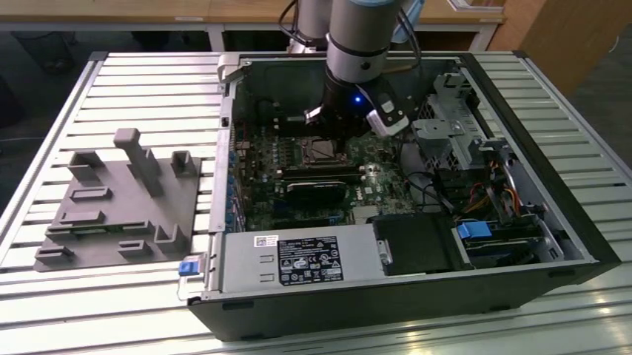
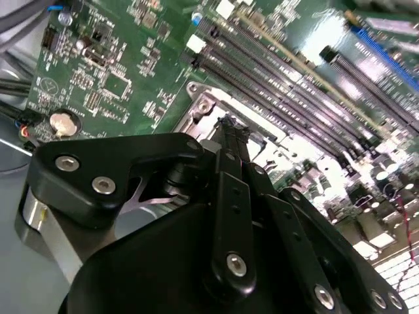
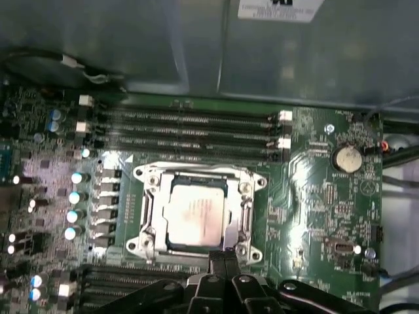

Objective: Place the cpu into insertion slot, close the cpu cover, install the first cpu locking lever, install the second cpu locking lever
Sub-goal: 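Install the second cpu locking lever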

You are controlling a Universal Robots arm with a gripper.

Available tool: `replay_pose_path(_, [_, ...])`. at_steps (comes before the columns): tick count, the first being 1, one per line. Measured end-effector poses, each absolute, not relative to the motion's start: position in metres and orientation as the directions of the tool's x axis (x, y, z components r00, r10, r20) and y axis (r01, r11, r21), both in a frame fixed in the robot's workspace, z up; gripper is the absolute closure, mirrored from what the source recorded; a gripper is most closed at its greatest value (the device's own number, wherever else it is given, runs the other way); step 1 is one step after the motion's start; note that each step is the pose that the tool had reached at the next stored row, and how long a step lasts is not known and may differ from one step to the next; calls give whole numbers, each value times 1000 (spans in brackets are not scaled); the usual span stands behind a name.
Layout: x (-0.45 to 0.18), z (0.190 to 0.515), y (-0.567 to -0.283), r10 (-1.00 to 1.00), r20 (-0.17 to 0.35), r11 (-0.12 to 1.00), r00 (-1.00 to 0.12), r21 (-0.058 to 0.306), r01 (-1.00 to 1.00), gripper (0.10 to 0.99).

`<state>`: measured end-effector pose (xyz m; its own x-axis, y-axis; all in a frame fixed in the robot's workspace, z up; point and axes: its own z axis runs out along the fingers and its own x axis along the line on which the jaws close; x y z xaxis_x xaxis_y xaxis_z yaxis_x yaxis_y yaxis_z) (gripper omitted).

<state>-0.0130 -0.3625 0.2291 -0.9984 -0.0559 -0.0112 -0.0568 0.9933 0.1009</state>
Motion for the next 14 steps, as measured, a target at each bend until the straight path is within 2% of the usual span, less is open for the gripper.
replay_pose_path(6, [-14,229,-373,-56,-11,993,-998,101,-57,969])
replay_pose_path(14, [-21,229,-374,-56,-11,993,-998,102,-57,969])
